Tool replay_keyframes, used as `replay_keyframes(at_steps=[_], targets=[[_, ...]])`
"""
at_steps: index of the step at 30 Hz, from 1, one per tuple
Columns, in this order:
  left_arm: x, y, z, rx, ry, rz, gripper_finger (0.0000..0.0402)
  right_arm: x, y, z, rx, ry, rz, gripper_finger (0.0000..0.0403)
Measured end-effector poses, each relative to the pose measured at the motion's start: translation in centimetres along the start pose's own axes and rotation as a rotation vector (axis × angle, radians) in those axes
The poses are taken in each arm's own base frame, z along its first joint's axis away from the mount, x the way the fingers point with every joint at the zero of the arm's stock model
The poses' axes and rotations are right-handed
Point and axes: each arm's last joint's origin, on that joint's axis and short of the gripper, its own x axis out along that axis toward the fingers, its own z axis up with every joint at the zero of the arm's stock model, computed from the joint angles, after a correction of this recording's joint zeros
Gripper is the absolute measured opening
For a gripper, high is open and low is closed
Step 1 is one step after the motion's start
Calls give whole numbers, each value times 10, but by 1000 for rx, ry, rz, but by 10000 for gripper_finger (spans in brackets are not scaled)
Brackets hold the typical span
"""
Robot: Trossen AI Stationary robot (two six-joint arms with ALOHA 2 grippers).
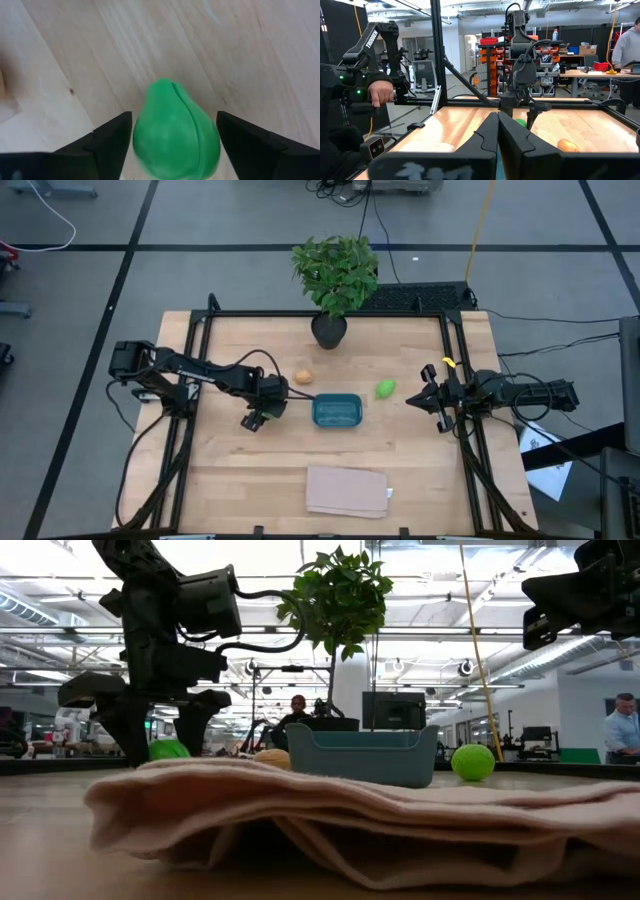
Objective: Pick and placing Produce into tupperware
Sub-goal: Put the avocado into the blue container
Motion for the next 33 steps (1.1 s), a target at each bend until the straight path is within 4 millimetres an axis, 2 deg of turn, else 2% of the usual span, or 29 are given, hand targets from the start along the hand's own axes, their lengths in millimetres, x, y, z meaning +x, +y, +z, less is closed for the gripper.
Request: replay_keyframes(at_steps=[6, 10, 23, 33], targets=[[0, 0, 0, 11, -1, 1, 239, 0, 0, 0, 0, 0, 0, 0], [0, 0, 0, 34, -3, 3, 222, 0, 0, 0, 0, 0, 0, 0], [-1, 1, 1, 40, 2, 3, 240, 0, 0, 0, 0, 0, 0, 0], [-20, 10, 16, -7, 17, 48, 241, 0, 0, 0, 0, 0, 0, 0]])
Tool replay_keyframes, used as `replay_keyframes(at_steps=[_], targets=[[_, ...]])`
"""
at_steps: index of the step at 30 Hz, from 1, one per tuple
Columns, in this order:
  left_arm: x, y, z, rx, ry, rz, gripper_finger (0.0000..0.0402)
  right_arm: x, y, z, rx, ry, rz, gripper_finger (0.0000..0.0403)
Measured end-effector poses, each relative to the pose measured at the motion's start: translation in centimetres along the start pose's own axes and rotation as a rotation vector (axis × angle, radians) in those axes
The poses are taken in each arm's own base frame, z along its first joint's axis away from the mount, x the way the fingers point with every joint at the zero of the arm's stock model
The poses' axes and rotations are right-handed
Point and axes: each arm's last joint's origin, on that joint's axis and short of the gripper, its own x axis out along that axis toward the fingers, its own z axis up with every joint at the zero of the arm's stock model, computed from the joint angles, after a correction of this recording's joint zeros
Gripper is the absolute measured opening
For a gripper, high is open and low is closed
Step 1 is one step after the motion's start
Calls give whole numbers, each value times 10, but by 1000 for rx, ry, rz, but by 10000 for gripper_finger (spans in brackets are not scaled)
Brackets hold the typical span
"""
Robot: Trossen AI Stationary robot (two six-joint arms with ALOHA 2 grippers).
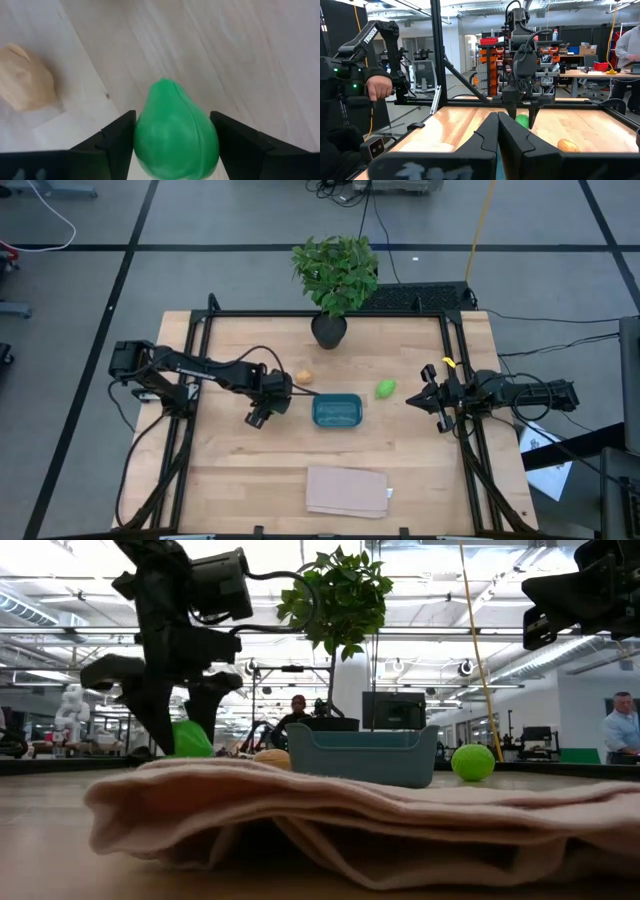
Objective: Pick and placing Produce into tupperware
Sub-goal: Put the avocado into the blue container
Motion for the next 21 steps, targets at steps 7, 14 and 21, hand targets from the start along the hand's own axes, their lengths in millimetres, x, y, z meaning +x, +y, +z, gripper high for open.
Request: replay_keyframes(at_steps=[7, 14, 21], targets=[[-14, 3, 5, -2, 47, -11, 241, 0, 0, 0, 0, 0, 0, 0], [-24, 8, 10, 3, 75, 33, 241, 0, 0, 0, 0, 0, 0, 0], [-56, 20, 19, -60, 47, 57, 241, 0, 0, 0, 0, 0, 0, 0]])
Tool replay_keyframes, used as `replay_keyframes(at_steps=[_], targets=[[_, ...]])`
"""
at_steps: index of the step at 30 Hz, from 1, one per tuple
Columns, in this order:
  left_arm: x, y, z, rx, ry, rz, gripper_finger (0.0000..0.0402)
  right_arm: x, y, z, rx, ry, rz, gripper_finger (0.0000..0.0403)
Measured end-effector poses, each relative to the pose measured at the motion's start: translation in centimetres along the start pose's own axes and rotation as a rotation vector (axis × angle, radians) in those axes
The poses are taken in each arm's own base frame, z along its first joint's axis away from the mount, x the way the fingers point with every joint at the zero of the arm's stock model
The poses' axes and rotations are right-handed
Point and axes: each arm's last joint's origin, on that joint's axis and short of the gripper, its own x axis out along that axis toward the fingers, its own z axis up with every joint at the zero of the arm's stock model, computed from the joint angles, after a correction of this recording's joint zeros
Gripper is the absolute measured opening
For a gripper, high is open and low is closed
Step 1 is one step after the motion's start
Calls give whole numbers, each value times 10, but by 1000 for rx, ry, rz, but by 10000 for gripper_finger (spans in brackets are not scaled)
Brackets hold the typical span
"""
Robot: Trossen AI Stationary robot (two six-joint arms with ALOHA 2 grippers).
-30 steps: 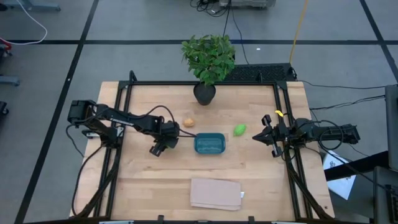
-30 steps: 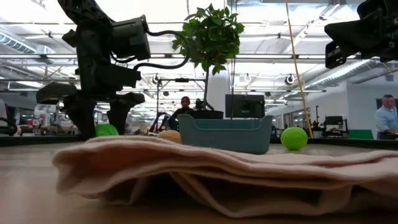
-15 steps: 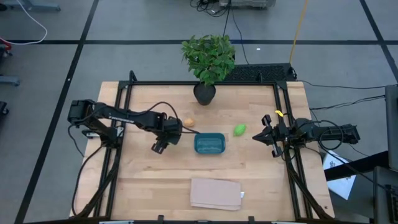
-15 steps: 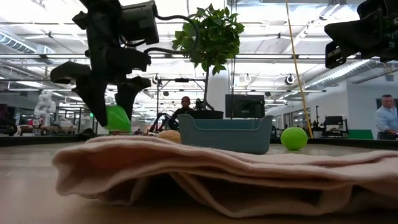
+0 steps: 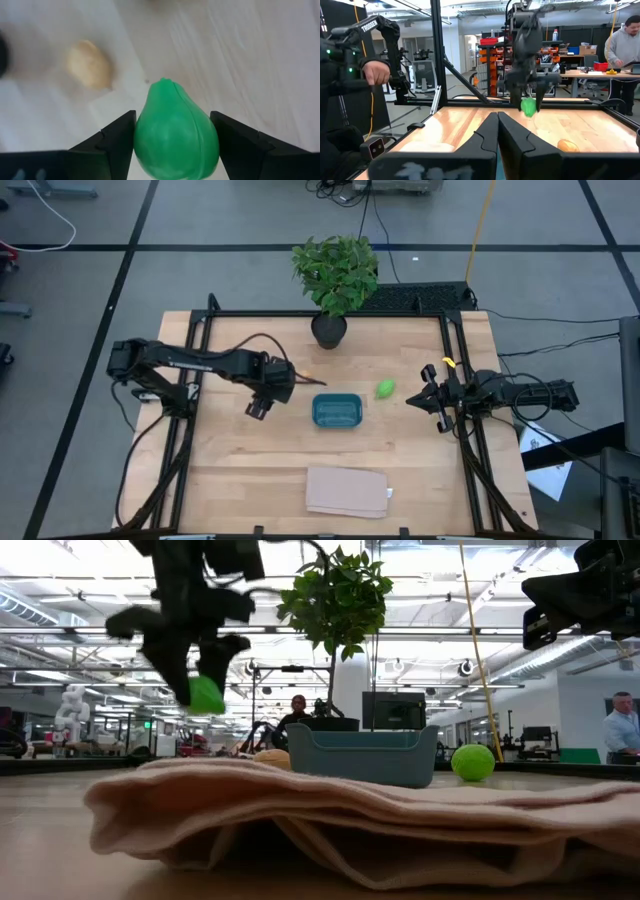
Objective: Pick and placing Produce into tupperware
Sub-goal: Put the avocado into the blue container
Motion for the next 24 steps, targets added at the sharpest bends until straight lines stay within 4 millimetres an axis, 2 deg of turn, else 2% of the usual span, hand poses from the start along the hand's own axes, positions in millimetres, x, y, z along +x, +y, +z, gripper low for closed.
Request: replay_keyframes(at_steps=[7, 14, 19, 24], targets=[[-44, 10, -9, -54, -79, 54, 241, 0, 0, 0, 0, 0, 0, 0], [-73, 13, -29, -123, -146, 91, 241, 0, 0, 0, 0, 0, 0, 0], [-80, 17, -37, -181, -175, 67, 241, 0, 0, 0, 0, -1, 0, 0], [-77, 24, -37, -239, -190, 68, 241, 0, 0, 0, 0, -2, -4, 0]])
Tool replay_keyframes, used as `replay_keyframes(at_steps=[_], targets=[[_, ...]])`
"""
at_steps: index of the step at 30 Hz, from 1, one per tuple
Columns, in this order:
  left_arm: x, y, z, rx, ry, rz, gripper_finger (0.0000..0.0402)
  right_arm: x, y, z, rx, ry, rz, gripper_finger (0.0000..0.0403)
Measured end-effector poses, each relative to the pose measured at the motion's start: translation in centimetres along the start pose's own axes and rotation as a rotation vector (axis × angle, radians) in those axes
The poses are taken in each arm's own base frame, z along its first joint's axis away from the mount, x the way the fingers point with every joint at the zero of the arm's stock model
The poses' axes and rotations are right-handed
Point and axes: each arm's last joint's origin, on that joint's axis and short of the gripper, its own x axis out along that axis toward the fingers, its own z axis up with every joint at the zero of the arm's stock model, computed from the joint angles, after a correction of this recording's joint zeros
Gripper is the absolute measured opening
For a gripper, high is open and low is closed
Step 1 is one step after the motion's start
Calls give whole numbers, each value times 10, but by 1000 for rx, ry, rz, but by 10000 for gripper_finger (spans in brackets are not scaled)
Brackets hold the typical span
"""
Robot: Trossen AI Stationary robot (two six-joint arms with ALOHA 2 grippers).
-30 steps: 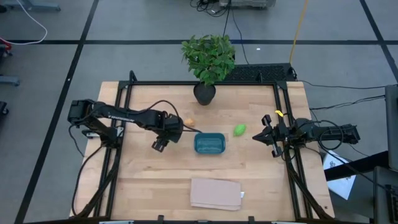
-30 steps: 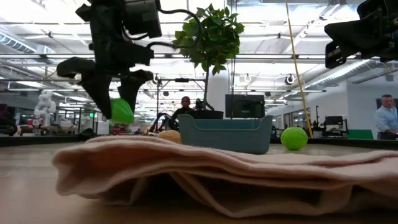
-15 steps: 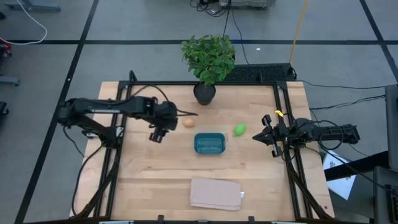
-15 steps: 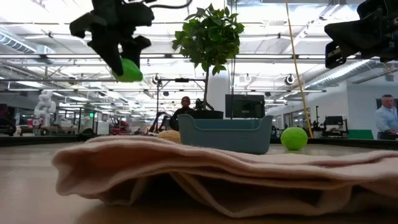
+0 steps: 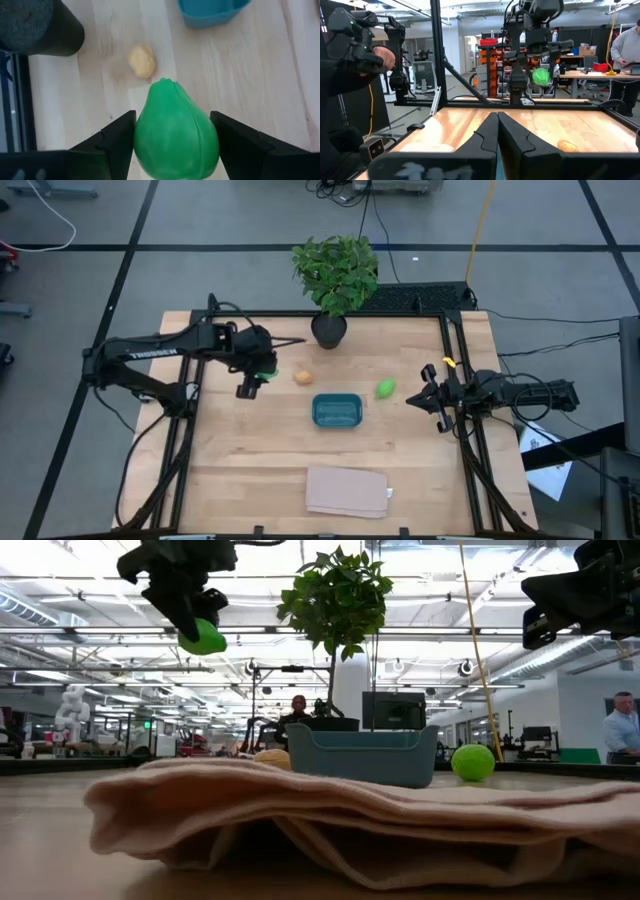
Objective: Pick and placing Produce into tupperware
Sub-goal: Put the avocado into the blue container
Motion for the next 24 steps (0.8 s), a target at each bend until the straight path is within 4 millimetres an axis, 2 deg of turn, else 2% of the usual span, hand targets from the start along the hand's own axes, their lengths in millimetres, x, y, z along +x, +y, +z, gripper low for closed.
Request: replay_keyframes(at_steps=[13, 24], targets=[[25, 10, 24, -33, -97, -69, 241, 0, -1, 0, 0, 2, -19, 0], [36, 22, 72, -32, -117, -78, 241, 0, -1, 0, 0, 2, -19, 0]])
